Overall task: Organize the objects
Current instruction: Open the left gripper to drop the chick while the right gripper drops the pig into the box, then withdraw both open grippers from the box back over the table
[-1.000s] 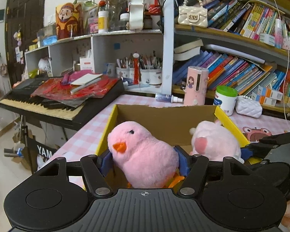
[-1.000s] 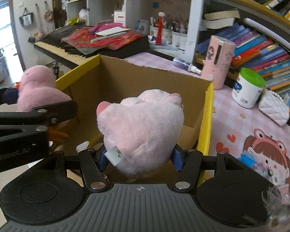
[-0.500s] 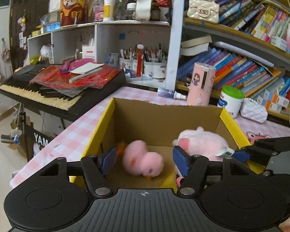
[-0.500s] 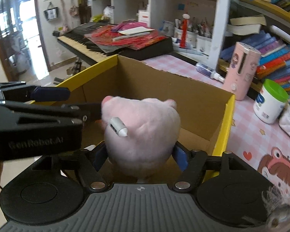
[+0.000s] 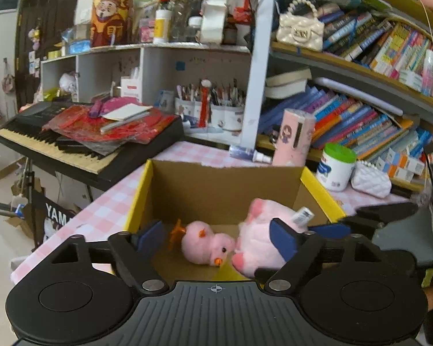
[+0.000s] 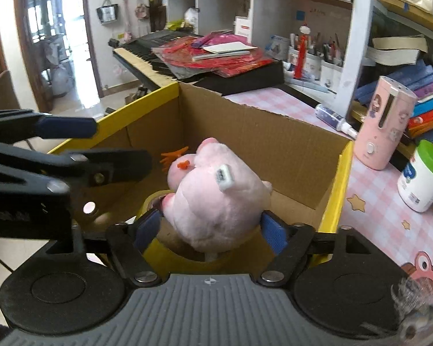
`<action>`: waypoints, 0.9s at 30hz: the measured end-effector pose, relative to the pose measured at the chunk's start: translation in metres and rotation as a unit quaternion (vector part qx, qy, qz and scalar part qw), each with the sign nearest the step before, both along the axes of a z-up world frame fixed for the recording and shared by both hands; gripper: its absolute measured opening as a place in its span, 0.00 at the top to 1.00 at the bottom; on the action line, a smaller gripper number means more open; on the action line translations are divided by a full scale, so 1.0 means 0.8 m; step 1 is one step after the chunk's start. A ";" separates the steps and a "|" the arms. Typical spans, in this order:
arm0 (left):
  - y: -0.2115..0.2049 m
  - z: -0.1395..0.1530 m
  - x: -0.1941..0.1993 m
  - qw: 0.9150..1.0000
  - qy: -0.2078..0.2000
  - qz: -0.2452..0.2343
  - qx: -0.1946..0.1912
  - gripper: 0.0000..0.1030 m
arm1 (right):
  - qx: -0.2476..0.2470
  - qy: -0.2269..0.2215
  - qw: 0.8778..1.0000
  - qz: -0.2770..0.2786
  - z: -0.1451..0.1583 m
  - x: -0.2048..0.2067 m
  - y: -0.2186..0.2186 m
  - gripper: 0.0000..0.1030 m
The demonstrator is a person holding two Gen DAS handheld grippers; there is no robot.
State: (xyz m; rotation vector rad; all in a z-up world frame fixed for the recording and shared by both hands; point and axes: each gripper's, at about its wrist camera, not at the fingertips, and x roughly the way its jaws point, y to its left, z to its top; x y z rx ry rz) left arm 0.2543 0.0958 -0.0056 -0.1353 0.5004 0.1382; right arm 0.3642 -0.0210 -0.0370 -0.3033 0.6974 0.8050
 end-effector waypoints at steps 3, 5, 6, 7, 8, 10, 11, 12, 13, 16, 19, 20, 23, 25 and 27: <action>0.006 0.007 -0.008 1.000 -0.015 0.018 -0.010 0.12 | 0.013 -0.007 1.000 -0.022 0.007 -0.008 -0.004 0.11; 0.010 0.011 -0.013 0.999 -0.022 0.028 -0.018 0.11 | 0.021 -0.014 0.999 -0.037 0.014 -0.015 -0.006 0.11; 0.012 0.014 -0.018 0.999 -0.027 0.033 -0.023 0.11 | 0.027 -0.018 0.998 -0.046 0.019 -0.019 -0.009 0.11; 0.013 0.016 -0.021 0.999 -0.031 0.036 -0.026 0.11 | 0.032 -0.022 0.998 -0.054 0.024 -0.023 -0.012 0.11; 0.014 0.018 -0.025 0.998 -0.034 0.040 -0.029 0.11 | 0.036 -0.027 0.997 -0.062 0.029 -0.028 -0.014 0.10; 0.017 0.022 -0.036 0.998 -0.042 0.044 -0.033 0.10 | 0.044 -0.042 0.995 -0.078 0.039 -0.038 -0.020 0.07; 0.018 0.024 -0.041 0.997 -0.045 0.045 -0.034 0.10 | 0.046 -0.049 0.994 -0.085 0.043 -0.044 -0.023 0.07; 0.018 0.025 -0.046 0.997 -0.048 0.046 -0.035 0.10 | 0.048 -0.057 0.993 -0.093 0.047 -0.051 -0.026 0.06; 0.018 0.026 -0.049 0.997 -0.049 0.046 -0.035 0.10 | 0.049 -0.063 0.992 -0.098 0.049 -0.055 -0.028 0.06; 0.017 0.028 -0.061 0.997 -0.052 0.044 -0.037 0.10 | 0.051 -0.080 0.988 -0.118 0.056 -0.072 -0.034 0.05; 0.014 0.027 -0.074 0.997 -0.052 0.040 -0.038 0.10 | 0.051 -0.091 0.985 -0.135 0.059 -0.092 -0.040 0.05; 0.013 0.026 -0.077 0.997 -0.051 0.039 -0.038 0.10 | 0.052 -0.094 0.984 -0.141 0.060 -0.098 -0.042 0.05; 0.012 0.023 -0.089 0.997 -0.048 0.037 -0.039 0.10 | 0.053 -0.098 0.981 -0.159 0.060 -0.115 -0.047 0.05; 0.011 0.021 -0.096 0.998 -0.045 0.036 -0.037 0.10 | 0.053 -0.099 0.979 -0.172 0.060 -0.126 -0.050 0.05; 0.010 0.018 -0.104 0.998 -0.039 0.038 -0.035 0.09 | 0.049 -0.097 0.975 -0.193 0.057 -0.137 -0.052 0.05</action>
